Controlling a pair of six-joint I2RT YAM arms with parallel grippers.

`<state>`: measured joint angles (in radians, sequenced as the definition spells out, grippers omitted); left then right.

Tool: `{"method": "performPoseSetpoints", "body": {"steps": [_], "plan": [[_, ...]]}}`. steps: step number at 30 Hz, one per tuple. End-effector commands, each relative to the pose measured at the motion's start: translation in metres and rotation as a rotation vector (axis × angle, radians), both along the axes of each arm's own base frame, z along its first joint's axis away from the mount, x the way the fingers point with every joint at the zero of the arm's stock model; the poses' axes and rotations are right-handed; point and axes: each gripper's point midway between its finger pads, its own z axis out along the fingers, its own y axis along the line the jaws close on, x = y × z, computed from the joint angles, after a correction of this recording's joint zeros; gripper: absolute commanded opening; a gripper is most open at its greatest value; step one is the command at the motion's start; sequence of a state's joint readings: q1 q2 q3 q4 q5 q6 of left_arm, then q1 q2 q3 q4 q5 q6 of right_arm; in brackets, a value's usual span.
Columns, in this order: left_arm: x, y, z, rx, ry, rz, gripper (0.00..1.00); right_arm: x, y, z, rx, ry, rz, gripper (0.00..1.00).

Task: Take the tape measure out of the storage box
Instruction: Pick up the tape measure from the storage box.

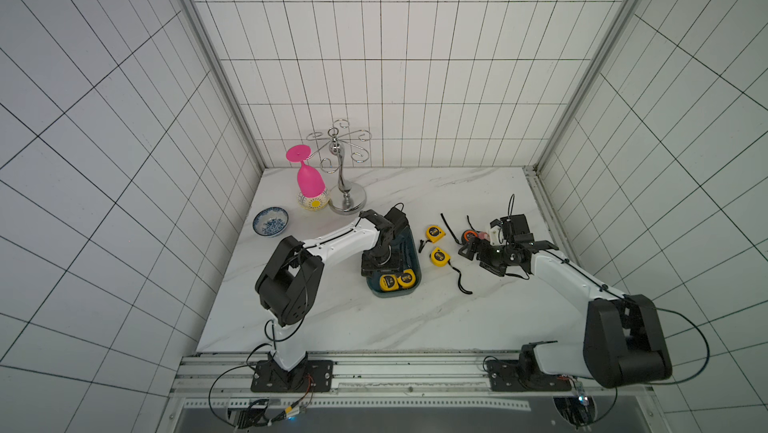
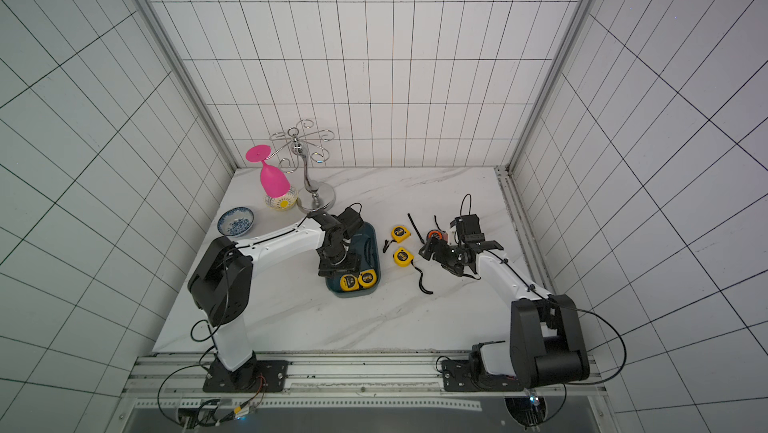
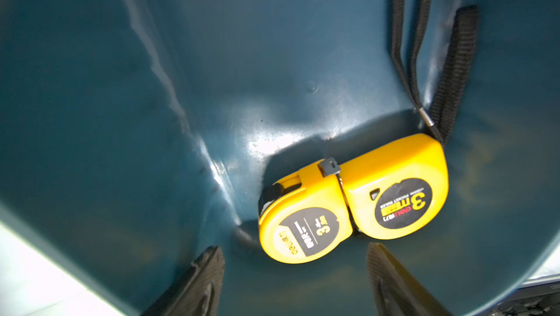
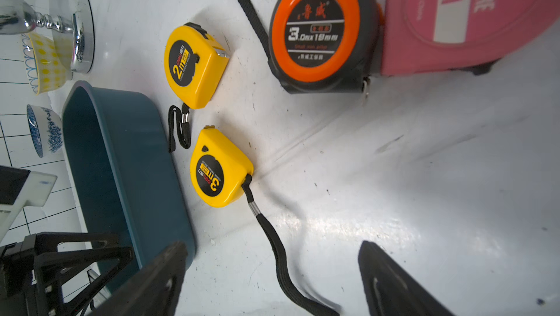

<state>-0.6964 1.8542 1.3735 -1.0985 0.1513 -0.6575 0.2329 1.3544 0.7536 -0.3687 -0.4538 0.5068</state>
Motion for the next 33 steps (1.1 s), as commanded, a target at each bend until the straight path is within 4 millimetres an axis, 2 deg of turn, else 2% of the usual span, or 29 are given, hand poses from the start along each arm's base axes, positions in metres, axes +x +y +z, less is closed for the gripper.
{"method": "performPoseSetpoints", "body": {"steps": [1, 10, 16, 25, 33], "plan": [[0.002, -0.006, -0.008, -0.003, 0.016, 0.028, 0.77, 0.007, 0.000, 0.014, 0.014, -0.027, 0.007, 0.92], [0.002, 0.000, -0.021, 0.060, 0.043, 0.049, 0.68, 0.011, -0.003, 0.014, 0.025, -0.029, -0.002, 0.92], [0.002, 0.002, -0.031, 0.083, 0.055, 0.060, 0.66, 0.014, -0.004, 0.015, 0.035, -0.033, -0.009, 0.92], [0.018, 0.014, -0.021, 0.149, -0.023, 0.093, 0.62, 0.016, -0.004, 0.012, 0.050, -0.029, -0.014, 0.92], [0.010, 0.006, -0.013, 0.110, -0.014, 0.065, 0.65, 0.012, -0.006, 0.010, 0.057, -0.026, -0.019, 0.93]]}}
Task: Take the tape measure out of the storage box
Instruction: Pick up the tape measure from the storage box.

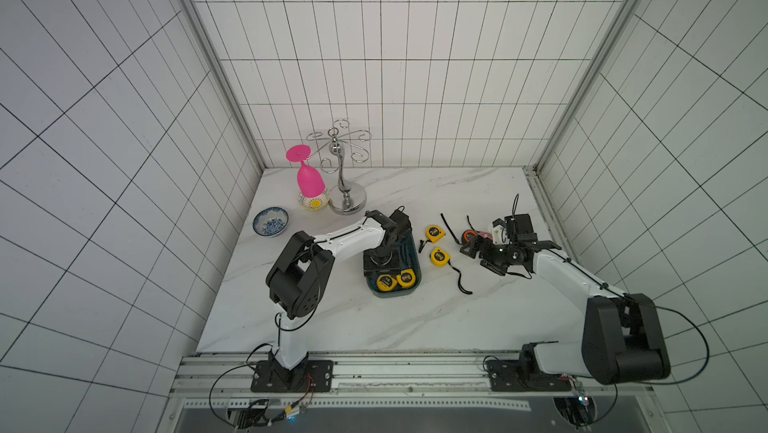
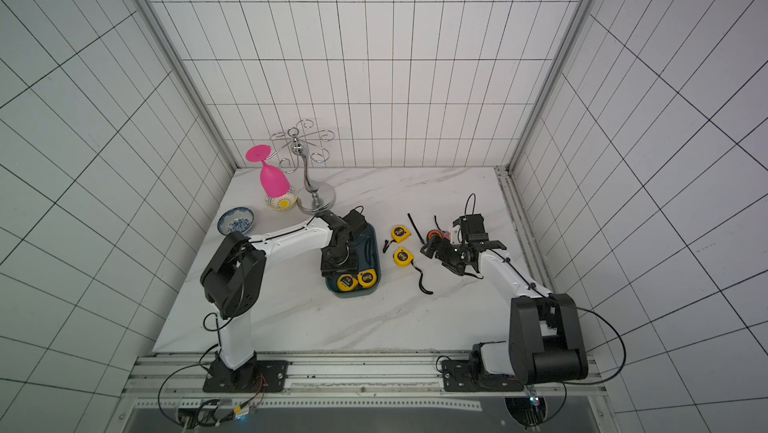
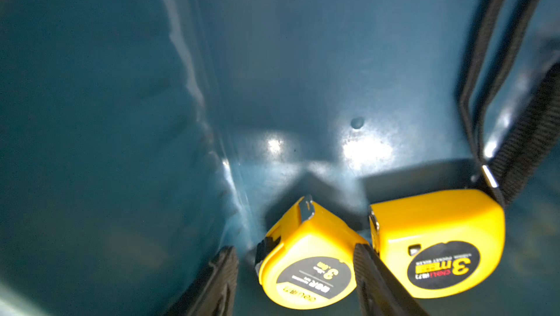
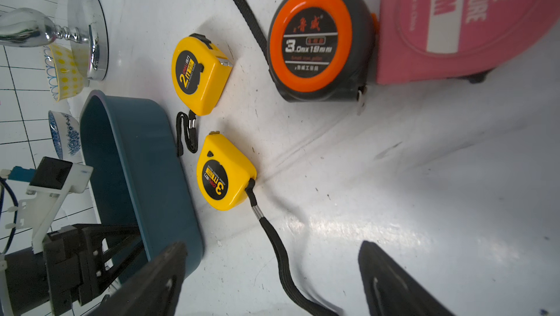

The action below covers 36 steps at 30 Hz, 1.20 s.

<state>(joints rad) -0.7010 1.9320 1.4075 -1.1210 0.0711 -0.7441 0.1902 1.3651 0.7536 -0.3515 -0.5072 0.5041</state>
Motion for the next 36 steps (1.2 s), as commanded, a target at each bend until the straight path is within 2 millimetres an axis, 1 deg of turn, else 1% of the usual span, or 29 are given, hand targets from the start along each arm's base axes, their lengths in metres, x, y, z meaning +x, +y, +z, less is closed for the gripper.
{"method": "performPoseSetpoints", "body": {"steps": [1, 7, 11, 14, 21, 27, 31, 36], "plan": [[0.002, -0.003, 0.007, 0.008, -0.026, -0.039, 0.66, 0.006, -0.002, 0.008, 0.011, -0.028, -0.007, 0.93], [-0.003, 0.003, 0.010, 0.089, -0.050, -0.193, 0.69, 0.004, -0.003, 0.011, 0.016, -0.034, -0.013, 0.93], [-0.008, 0.004, 0.012, 0.127, -0.067, -0.282, 0.70, 0.004, -0.003, 0.012, 0.019, -0.036, -0.014, 0.93], [-0.012, 0.004, 0.008, 0.140, -0.058, -0.346, 0.70, 0.004, -0.003, 0.013, 0.019, -0.033, -0.016, 0.93], [-0.020, -0.002, 0.001, 0.126, -0.023, -0.401, 0.70, 0.006, -0.003, 0.014, 0.019, -0.031, -0.014, 0.93], [-0.004, 0.006, -0.003, 0.205, -0.088, -0.384, 0.69, 0.007, -0.003, 0.014, 0.019, -0.031, -0.019, 0.93], [0.010, 0.009, -0.004, 0.231, -0.133, -0.357, 0.69, 0.007, -0.003, 0.012, 0.020, -0.030, -0.023, 0.93], [0.036, 0.009, -0.001, 0.233, -0.187, -0.304, 0.68, 0.008, -0.003, 0.012, 0.025, -0.031, -0.026, 0.93]]}}
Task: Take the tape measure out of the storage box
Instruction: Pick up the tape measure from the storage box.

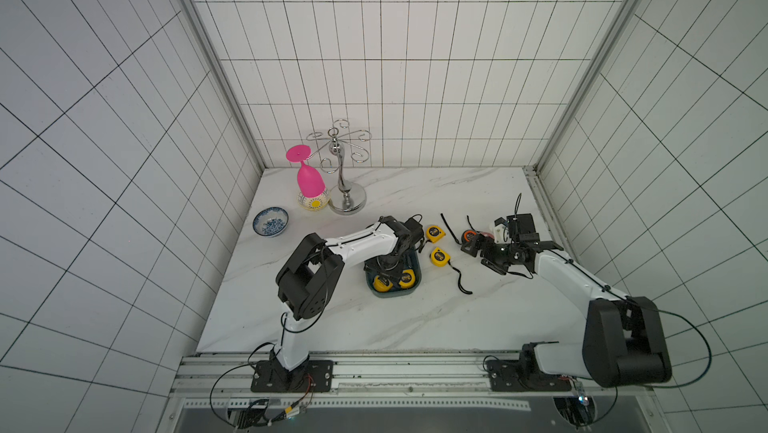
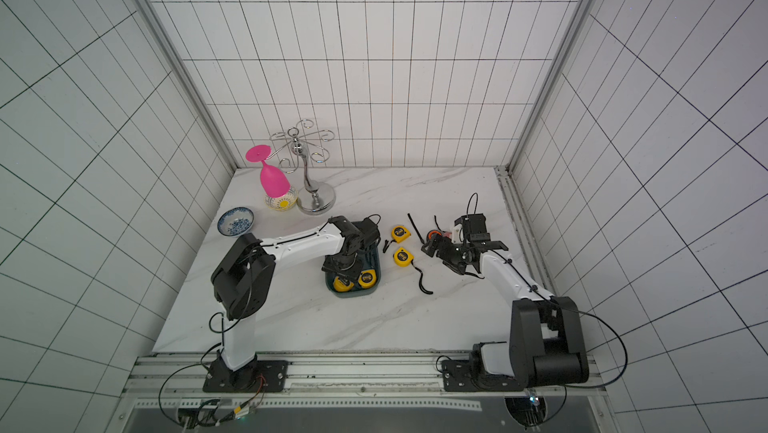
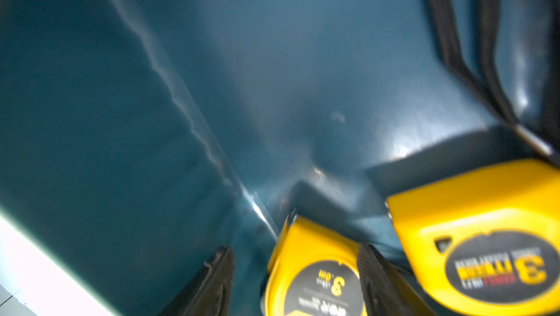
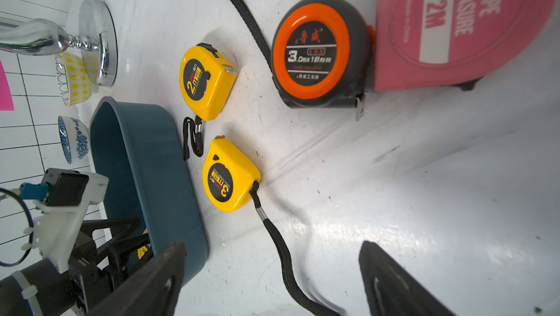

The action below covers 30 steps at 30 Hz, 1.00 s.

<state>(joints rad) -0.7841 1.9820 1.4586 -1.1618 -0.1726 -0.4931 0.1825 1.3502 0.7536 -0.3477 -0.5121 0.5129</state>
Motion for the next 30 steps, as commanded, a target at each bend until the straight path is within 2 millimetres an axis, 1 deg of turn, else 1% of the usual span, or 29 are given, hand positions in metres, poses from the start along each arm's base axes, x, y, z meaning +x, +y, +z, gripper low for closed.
{"method": "performPoseSetpoints", "body": {"steps": [1, 3, 5, 7, 10, 14, 20, 22, 26, 30], "plan": [[0.030, 0.002, 0.003, 0.007, -0.086, 0.045, 0.68, 0.006, -0.001, 0.008, 0.015, -0.020, -0.015, 0.93], [0.038, 0.001, 0.009, -0.008, -0.103, 0.059, 0.68, 0.006, -0.002, 0.008, 0.013, -0.021, -0.018, 0.93], [0.042, -0.002, 0.019, -0.030, -0.126, 0.059, 0.69, 0.005, -0.002, 0.009, 0.014, -0.023, -0.018, 0.93], [0.041, -0.005, 0.028, -0.058, -0.131, 0.053, 0.69, 0.004, -0.003, 0.009, 0.013, -0.026, -0.018, 0.93], [0.032, -0.006, 0.034, -0.085, -0.109, 0.037, 0.70, 0.002, -0.004, 0.008, 0.010, -0.025, -0.017, 0.93], [0.008, -0.009, 0.029, -0.103, -0.016, 0.007, 0.70, 0.002, -0.005, 0.008, 0.012, -0.022, -0.015, 0.93], [-0.020, -0.012, 0.021, -0.065, 0.030, -0.089, 0.69, 0.003, -0.006, 0.010, 0.011, -0.025, -0.016, 0.93], [-0.025, -0.010, 0.017, -0.051, 0.042, -0.100, 0.69, 0.004, -0.006, 0.011, 0.014, -0.026, -0.016, 0.93], [-0.029, -0.007, 0.012, -0.028, 0.049, -0.115, 0.69, 0.005, -0.006, 0.012, 0.013, -0.027, -0.016, 0.93], [-0.033, -0.010, 0.009, -0.038, 0.066, -0.127, 0.71, 0.007, -0.006, 0.012, 0.011, -0.027, -0.015, 0.93]]}}
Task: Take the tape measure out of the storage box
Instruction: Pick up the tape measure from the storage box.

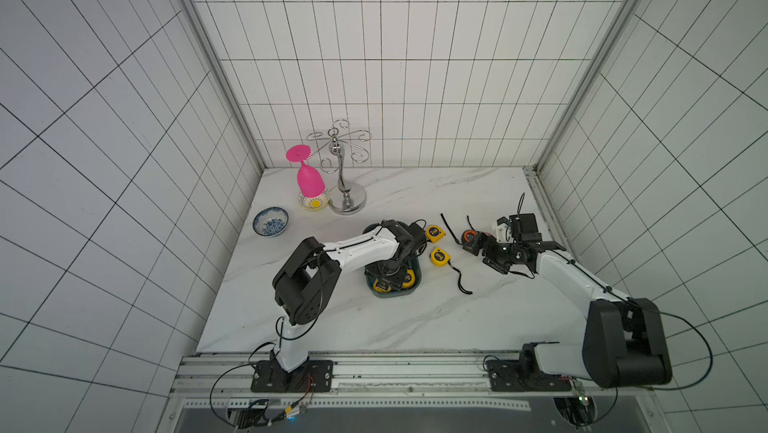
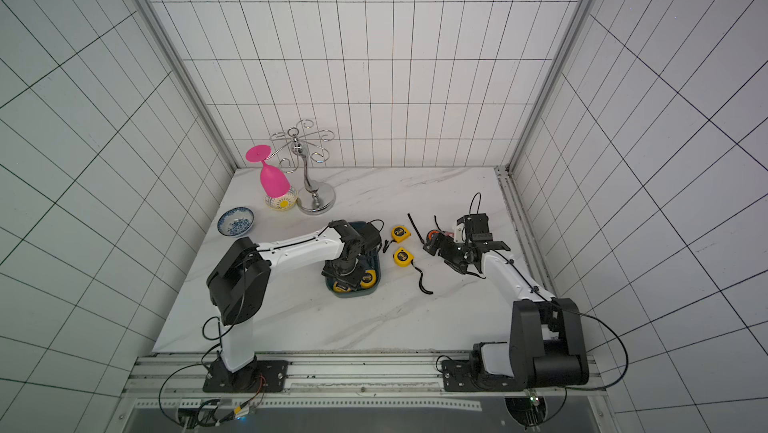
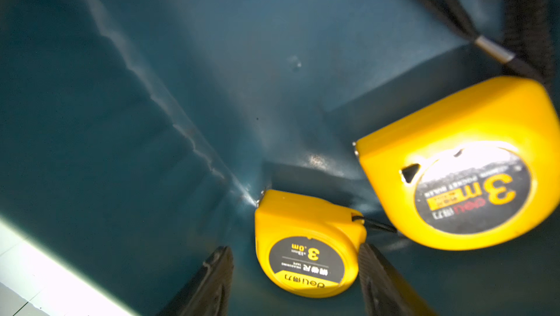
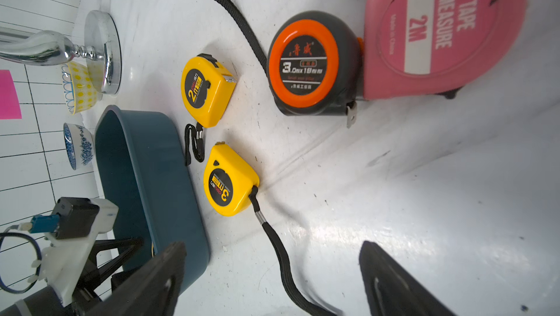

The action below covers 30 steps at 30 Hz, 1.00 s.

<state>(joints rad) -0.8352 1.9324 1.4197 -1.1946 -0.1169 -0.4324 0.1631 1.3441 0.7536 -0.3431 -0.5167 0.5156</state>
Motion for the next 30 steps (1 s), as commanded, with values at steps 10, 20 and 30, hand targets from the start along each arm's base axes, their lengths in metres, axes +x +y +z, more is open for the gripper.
{"method": "performPoseSetpoints", "body": {"steps": [10, 20, 30], "plan": [[-0.013, -0.007, -0.013, -0.046, 0.058, -0.020, 0.78, 0.009, 0.000, 0.013, 0.006, -0.024, 0.008, 0.94], [-0.013, 0.001, -0.030, 0.004, 0.067, -0.010, 0.76, 0.011, 0.001, 0.012, 0.011, -0.022, 0.011, 0.94], [0.001, 0.003, -0.031, 0.025, 0.007, 0.025, 0.69, 0.010, 0.001, 0.010, 0.015, -0.018, 0.001, 0.94]]}}
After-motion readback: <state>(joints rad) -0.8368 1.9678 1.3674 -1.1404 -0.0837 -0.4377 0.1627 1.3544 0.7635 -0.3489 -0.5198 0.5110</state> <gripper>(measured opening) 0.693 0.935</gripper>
